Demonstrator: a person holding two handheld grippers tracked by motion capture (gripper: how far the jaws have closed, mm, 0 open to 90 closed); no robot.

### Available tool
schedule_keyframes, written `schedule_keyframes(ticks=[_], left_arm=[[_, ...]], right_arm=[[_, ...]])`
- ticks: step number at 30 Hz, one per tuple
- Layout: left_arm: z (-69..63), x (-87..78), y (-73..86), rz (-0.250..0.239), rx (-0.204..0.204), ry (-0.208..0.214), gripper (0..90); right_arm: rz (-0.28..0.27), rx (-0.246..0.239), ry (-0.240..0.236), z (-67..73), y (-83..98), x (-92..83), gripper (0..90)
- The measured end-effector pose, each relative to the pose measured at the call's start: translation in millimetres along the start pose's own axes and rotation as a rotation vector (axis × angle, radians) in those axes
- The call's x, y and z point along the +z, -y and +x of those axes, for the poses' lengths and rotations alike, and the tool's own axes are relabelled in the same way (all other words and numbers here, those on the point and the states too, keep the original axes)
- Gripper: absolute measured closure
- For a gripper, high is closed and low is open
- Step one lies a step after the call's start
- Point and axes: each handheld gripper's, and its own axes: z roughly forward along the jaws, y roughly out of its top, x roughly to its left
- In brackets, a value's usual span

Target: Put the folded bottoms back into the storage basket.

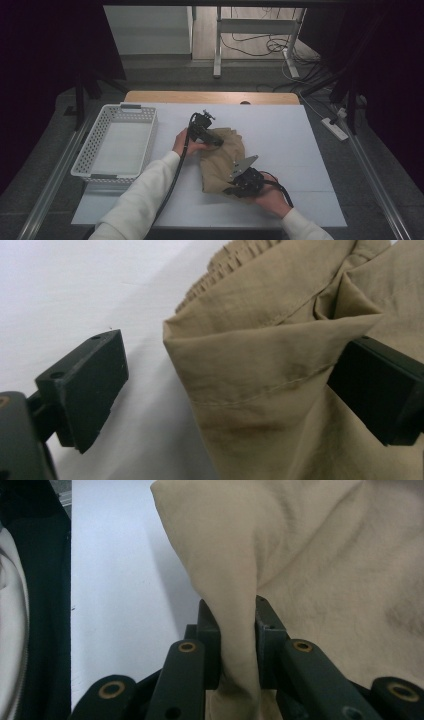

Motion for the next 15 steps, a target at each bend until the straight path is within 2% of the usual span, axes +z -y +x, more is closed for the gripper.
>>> schedule_keyframes(ticks=[4, 8, 11, 12, 15], left_arm=[[-0.6, 5.2, 0.2, 0.013, 0.004, 0.024, 5.7], [0.4, 5.7, 1.0, 0.006, 0.004, 0.066, 11.5], [1.5, 4.7, 2.2, -0.002, 0.015, 0.127, 23.4], [0.9, 4.0, 2.4, -0.004, 0.020, 0.136, 31.0], [0.3, 1.5, 2.2, -0.004, 0.031, 0.138, 38.0]], right_arm=[[0.003, 0.000, 0.000, -0.1, 0.1, 0.7, 77.8], [0.002, 0.000, -0.001, -0.1, 0.2, 1.1, 77.8], [0.005, -0.001, -0.002, -0.1, 0.1, 1.4, 77.8], [0.005, -0.001, -0.002, -0.2, 0.1, 1.4, 77.8], [0.005, 0.001, -0.001, -0.2, 0.1, 1.4, 77.8]])
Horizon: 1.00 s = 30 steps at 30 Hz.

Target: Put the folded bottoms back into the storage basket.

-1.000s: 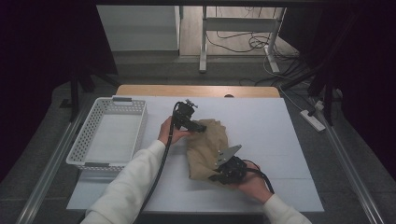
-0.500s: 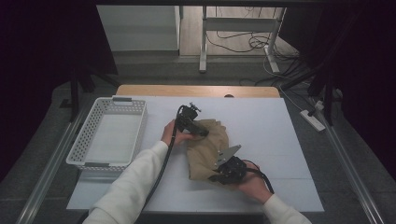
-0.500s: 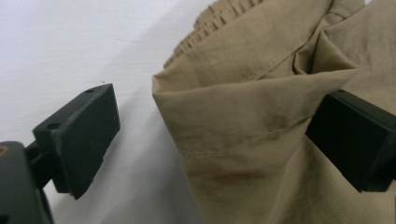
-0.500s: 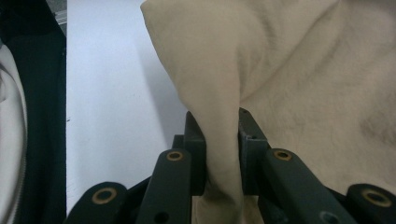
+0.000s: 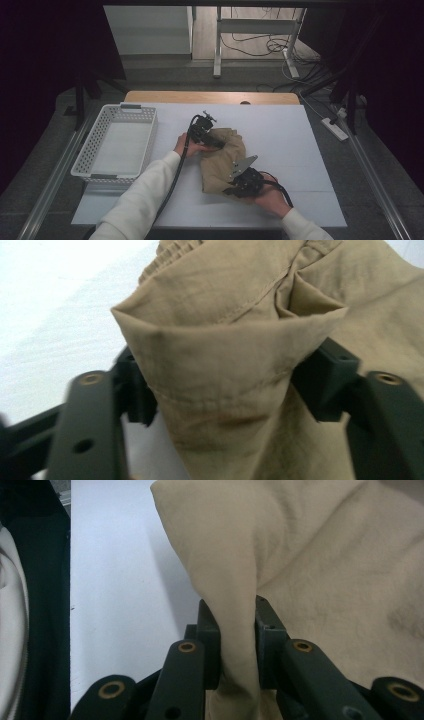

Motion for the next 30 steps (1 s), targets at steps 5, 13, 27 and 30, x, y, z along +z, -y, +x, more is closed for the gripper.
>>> schedule_keyframes(ticks=[5, 13, 27, 30], left_arm=[[-2.3, -3.6, -0.7, 0.002, 0.012, -0.015, 47.2], [-4.6, -9.7, 1.5, -0.023, 0.027, -0.015, 55.1], [-10.8, -19.5, 2.5, -0.058, 0.059, -0.017, 58.4], [-11.6, -22.2, 3.0, -0.067, 0.060, -0.013, 58.8]], right_arm=[[-0.010, 0.002, 0.006, 0.0, -0.1, -1.2, 78.0], [-0.030, 0.009, 0.014, -0.2, 0.3, -4.5, 78.1], [-0.056, 0.002, 0.029, 1.0, 0.1, -9.3, 78.3], [-0.069, 0.003, 0.033, 1.5, -0.2, -11.7, 78.5]])
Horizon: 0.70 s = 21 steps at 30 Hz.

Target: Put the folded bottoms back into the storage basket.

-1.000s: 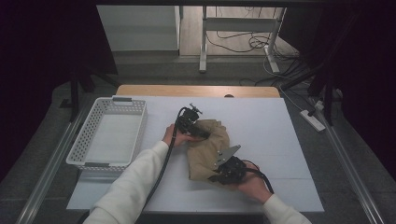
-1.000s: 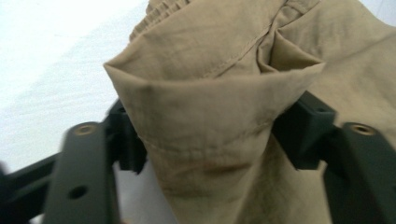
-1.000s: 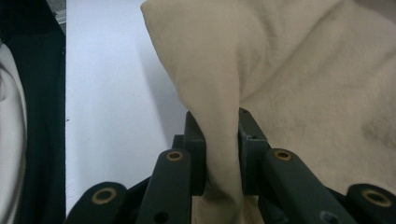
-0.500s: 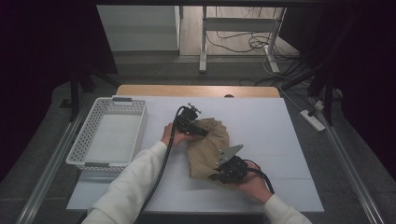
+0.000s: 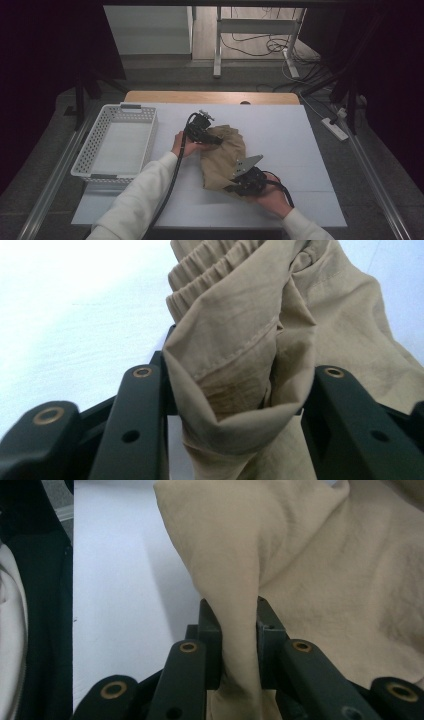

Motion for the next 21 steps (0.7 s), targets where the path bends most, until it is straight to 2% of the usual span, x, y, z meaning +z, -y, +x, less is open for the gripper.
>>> schedule_keyframes(ticks=[11, 21], left_arm=[[-1.2, -11.7, 1.1, -0.029, 0.003, -0.001, 59.3], [-4.8, -28.2, 1.2, -0.063, 0.018, -0.020, 59.5]], right_arm=[[-0.042, -0.009, 0.020, 1.8, -3.7, -6.1, 78.5], [-0.076, -0.015, 0.035, 1.1, -8.9, -9.5, 78.5]])
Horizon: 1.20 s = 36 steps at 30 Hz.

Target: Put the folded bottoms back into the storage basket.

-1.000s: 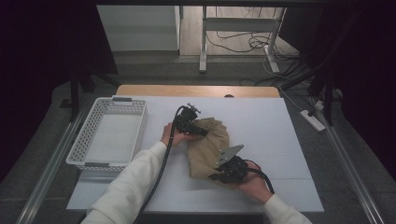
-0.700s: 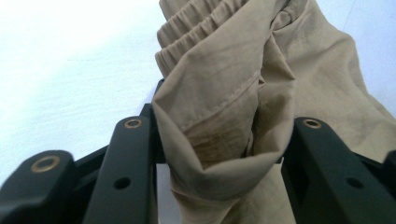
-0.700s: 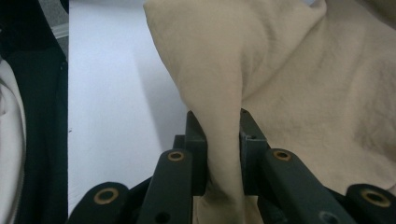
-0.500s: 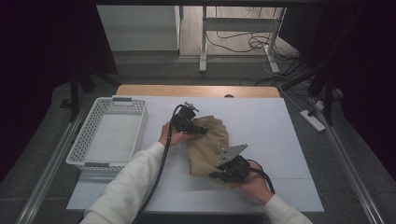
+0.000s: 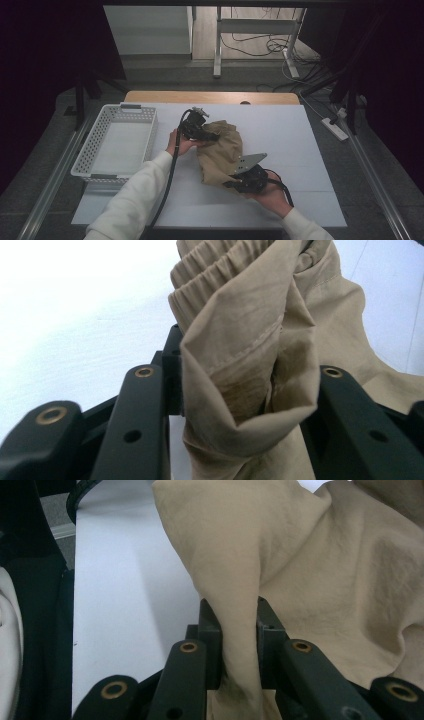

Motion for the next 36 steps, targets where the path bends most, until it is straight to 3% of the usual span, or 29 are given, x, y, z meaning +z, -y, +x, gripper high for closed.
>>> schedule_keyframes(ticks=[36], left_arm=[[-0.2, -58.0, 0.5, -0.102, 0.011, -0.043, 59.6]], right_arm=[[-0.106, 0.012, 0.001, -7.8, -31.6, -4.7, 78.5]])
